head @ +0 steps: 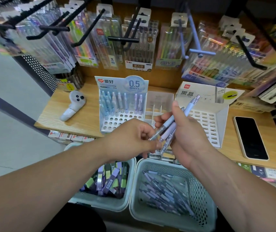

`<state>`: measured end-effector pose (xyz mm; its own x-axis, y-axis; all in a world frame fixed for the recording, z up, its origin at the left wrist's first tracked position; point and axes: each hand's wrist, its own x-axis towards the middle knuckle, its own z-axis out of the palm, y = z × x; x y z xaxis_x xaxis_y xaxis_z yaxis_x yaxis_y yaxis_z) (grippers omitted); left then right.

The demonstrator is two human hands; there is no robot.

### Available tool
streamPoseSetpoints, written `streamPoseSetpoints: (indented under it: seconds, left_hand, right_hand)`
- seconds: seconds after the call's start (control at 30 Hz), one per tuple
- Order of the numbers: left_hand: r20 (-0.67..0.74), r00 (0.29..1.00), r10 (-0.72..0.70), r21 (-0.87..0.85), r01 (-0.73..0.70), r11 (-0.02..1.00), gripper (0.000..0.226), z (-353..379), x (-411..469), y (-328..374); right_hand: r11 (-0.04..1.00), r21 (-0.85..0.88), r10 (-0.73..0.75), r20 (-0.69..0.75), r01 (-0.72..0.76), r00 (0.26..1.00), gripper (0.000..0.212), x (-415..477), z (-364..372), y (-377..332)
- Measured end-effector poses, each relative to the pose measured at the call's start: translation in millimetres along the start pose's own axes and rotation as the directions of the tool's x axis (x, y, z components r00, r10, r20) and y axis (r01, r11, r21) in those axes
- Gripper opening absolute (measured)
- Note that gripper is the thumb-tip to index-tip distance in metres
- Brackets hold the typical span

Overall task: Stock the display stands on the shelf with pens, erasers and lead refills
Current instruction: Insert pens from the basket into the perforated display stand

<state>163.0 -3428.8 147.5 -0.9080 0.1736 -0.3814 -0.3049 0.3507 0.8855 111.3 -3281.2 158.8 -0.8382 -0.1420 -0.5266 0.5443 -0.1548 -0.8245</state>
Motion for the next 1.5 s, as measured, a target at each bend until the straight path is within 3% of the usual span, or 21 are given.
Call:
streamPoseSetpoints:
  seconds: [0.17,0.27,0.33,0.4,0.47,0.57,0.63,0.73,0.8,0.9,0.97,1.03,1.13,1.33,1.5]
  left_hand:
    - [-0.061,0.998,-0.020,-0.070,0.015,0.997,0.024,-10.3,0.0,2.3]
    - [-0.152,0.986,-0.073,-0.185,0.044,0.982,0.014,-16.8,1.3,2.9]
    - [-0.177,0.976,-0.129,-0.399,0.049,0.916,0.007,-23.9,1.8,4.5]
    - [-0.153,0.976,-0.153,-0.607,0.029,0.794,0.023,-30.5,1.9,5.7]
    - [-0.195,0.966,-0.167,-0.693,-0.015,0.721,0.026,-34.7,1.9,5.7]
    - [-0.334,0.909,-0.248,-0.714,-0.072,0.697,0.023,-38.1,4.5,-0.8]
    - [-0.445,0.855,-0.267,-0.614,-0.074,0.786,0.013,-41.1,5.7,-6.5]
    - [-0.566,0.805,-0.179,-0.397,-0.076,0.915,0.006,-48.7,2.3,-11.9]
    - [-0.614,0.783,-0.098,-0.304,-0.119,0.945,0.008,-57.3,-3.1,-12.6]
    - [-0.732,0.681,-0.013,-0.176,-0.171,0.969,0.018,-71.9,-10.4,-13.6]
    - [-0.794,0.606,0.042,-0.048,-0.131,0.990,0.020,-79.2,-12.1,-18.0]
    - [-0.814,0.559,0.161,0.185,-0.013,0.983,0.018,-85.6,-12.4,-27.0]
    - [-0.786,0.547,0.287,0.394,0.084,0.915,0.015,-91.3,-11.1,-41.0]
    - [-0.713,0.610,0.344,0.520,0.132,0.844,0.013,-84.6,1.3,-55.6]
    - [-0.699,0.601,0.388,0.577,0.153,0.803,0.013,-87.5,10.1,-56.5]
  right_hand:
    - [0.997,-0.081,0.002,-0.033,-0.004,0.999,0.044,0.1,-2.4,-1.4]
    - [0.997,-0.074,-0.007,-0.065,0.002,0.998,0.037,1.0,-6.3,-3.2]
    - [0.999,-0.028,-0.018,-0.058,0.017,0.998,0.029,1.9,-8.8,-4.6]
    - [0.999,-0.008,-0.032,-0.056,0.032,0.998,0.022,2.8,-11.2,-5.4]
    - [0.998,-0.044,-0.051,-0.034,0.050,0.998,0.016,2.6,-11.3,-4.8]
    - [0.991,-0.126,-0.044,0.043,0.049,0.998,0.014,-0.5,-8.0,-0.3]
    - [0.982,-0.187,0.003,0.088,0.013,0.996,0.006,-2.4,-6.7,2.8]
    - [0.964,-0.261,0.073,0.119,-0.040,0.990,0.016,-2.0,-5.6,7.8]
    - [0.964,-0.261,0.079,0.106,-0.049,0.991,0.019,-1.1,-4.5,11.1]
    - [0.963,-0.268,0.046,0.075,-0.025,0.996,0.020,-0.5,-2.9,12.9]
    - [0.963,-0.270,0.031,0.063,-0.013,0.998,0.020,0.0,-3.2,12.9]
    - [0.959,-0.284,0.027,0.064,-0.007,0.998,0.018,-0.3,-3.0,12.9]
    - [0.953,-0.302,0.026,0.074,-0.003,0.997,0.018,-0.2,-3.4,14.5]
    - [0.958,-0.286,0.032,0.084,-0.006,0.996,0.021,-0.9,-6.3,12.9]
    - [0.963,-0.270,0.031,0.096,-0.004,0.995,0.022,0.0,-8.3,9.2]
